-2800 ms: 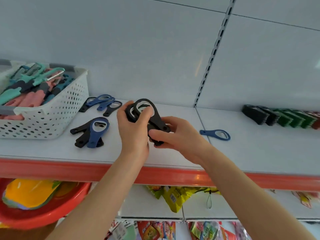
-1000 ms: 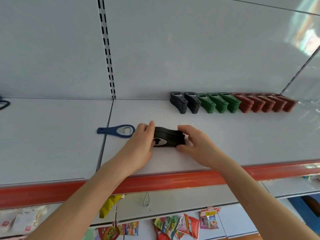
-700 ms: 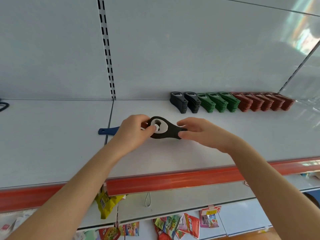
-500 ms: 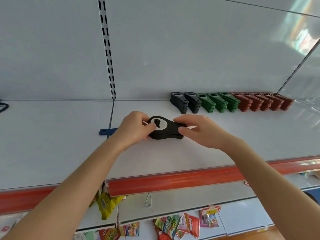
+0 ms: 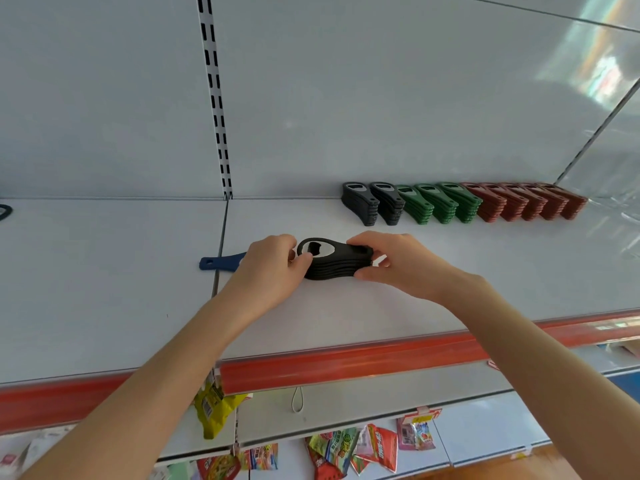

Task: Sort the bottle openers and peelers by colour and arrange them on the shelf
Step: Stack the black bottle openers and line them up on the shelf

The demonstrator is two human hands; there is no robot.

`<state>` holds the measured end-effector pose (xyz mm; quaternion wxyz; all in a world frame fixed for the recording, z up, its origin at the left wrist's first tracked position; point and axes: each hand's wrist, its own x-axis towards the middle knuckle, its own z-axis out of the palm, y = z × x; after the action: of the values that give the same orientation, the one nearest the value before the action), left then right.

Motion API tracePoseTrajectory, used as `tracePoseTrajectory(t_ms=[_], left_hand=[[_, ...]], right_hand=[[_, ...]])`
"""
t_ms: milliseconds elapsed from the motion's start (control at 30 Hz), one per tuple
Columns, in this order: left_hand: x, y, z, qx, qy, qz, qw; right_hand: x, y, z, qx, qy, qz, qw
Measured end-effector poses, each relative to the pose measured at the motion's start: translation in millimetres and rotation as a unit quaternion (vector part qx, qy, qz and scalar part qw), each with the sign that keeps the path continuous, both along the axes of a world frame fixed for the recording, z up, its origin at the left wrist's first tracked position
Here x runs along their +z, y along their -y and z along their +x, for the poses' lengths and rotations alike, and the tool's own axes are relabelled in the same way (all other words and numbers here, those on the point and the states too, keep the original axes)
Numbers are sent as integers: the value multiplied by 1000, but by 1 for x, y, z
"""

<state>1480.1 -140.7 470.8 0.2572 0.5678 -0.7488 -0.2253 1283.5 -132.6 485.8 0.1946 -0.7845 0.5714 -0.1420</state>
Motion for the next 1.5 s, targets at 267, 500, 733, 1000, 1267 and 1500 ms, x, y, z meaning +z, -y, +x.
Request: tracePoseTrajectory(t_ms=[267,500,733,1000,1267,1500], left_hand=[[-6,-18,6,-51,93,-32,994],[-6,-12,1,-143,186,-28,972],[-21,-8,3,-161,169,-38,972],[-27,-6,3,-158,166,-33,973],[-26,-6,4,-164,166,-28,972],[-26,-6,4,-163,165,-23,972]], right_hand=[[-10,-1,2,-30,-1,-27,999],[-15,13,11,-157,-49,-54,985],[-17,46,32,-237,-40,-56,969],[-15,42,35,-252,-64,-58,964],[-17,65,47,-267,-96,-74,956],[-18,76,52,-280,-67,-75,955]])
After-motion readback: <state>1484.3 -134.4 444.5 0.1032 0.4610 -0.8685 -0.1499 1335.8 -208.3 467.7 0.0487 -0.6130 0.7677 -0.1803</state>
